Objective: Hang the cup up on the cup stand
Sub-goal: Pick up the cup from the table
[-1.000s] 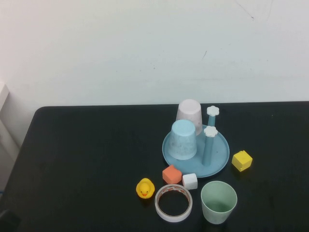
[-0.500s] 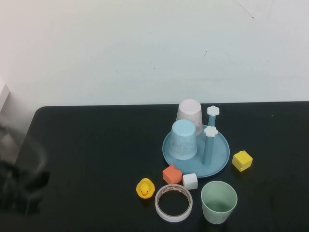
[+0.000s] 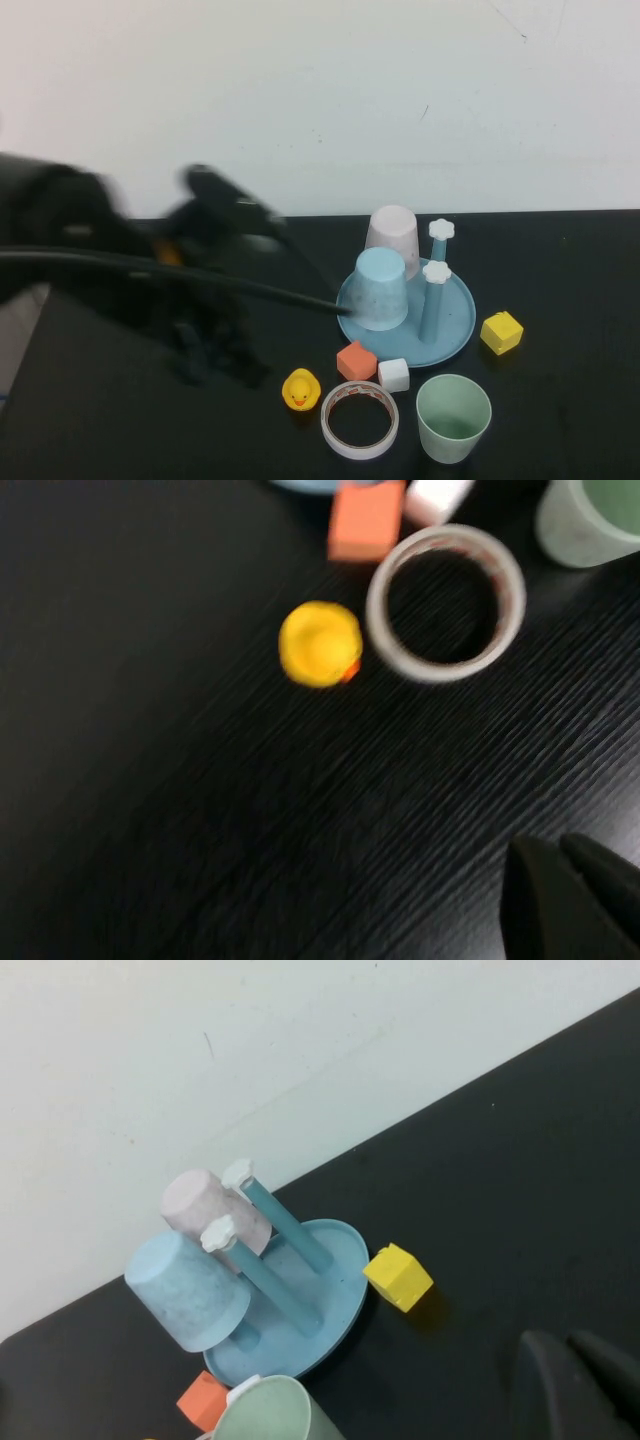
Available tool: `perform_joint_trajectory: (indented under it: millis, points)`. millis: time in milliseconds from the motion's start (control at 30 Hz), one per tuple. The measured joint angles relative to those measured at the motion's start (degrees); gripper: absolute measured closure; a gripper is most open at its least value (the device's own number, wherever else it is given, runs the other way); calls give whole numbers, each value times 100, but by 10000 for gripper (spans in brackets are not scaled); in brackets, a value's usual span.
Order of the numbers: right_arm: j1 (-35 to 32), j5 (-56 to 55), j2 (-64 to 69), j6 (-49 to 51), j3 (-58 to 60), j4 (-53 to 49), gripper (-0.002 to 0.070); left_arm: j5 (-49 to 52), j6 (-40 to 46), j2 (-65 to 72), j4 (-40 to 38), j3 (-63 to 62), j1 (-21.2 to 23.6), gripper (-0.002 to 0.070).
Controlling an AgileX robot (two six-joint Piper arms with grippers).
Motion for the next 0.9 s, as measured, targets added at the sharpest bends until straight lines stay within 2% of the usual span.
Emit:
perform_joint_trajectory:
  millis: [67, 267, 467, 633, 733, 900]
  points:
    - [0, 8, 0, -27, 0, 0, 676, -10, -228, 353, 254, -276, -422, 677]
    - [0, 8, 0, -108, 0, 0, 676, -32, -618, 1482, 650, -1162, -1306, 677]
    - [0, 8, 0, -135, 0, 0, 676, -5, -849, 2716, 723, -2097, -1717, 677]
    - [0, 8, 0, -146, 0, 0, 676, 278, -1120, 3637, 652, -2810, -1798, 656]
    - [0, 8, 0, -146, 0, 0, 676, 508, -1336, 4072, 466, -3264, -1798, 559]
    - [0, 8, 0, -146, 0, 0, 676, 690, -1993, 4606, 225, -3932, -1734, 281]
